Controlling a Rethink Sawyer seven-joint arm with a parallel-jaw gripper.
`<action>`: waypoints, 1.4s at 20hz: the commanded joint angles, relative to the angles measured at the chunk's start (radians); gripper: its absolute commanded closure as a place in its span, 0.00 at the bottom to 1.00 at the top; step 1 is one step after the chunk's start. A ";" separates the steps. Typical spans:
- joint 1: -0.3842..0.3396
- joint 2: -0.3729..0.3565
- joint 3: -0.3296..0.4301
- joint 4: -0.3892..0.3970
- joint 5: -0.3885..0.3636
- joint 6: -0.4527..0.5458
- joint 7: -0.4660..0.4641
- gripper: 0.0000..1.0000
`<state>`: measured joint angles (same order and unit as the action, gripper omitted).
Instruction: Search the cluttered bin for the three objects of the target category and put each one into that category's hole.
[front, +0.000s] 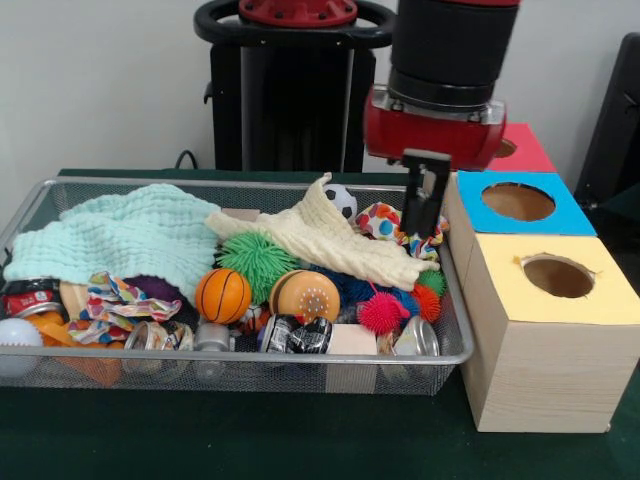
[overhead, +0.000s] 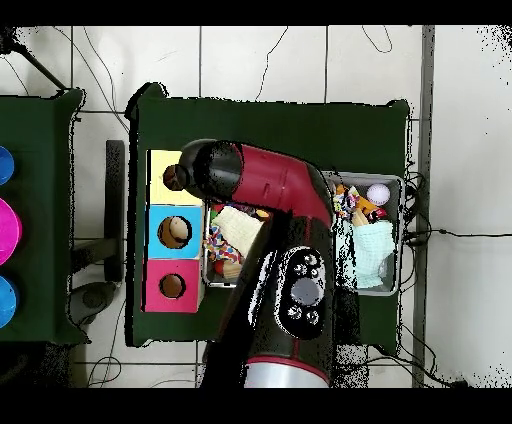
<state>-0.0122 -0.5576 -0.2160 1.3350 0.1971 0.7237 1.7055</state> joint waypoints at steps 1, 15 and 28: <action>-0.045 -0.002 0.126 0.139 -0.076 -0.052 -0.038 1.00; -0.037 -0.052 0.131 0.194 -0.105 -0.075 -0.005 0.00; -0.040 -0.055 0.152 0.158 -0.123 0.029 0.011 0.00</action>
<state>-0.0351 -0.6160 -0.1749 1.4112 0.1067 0.7161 1.7055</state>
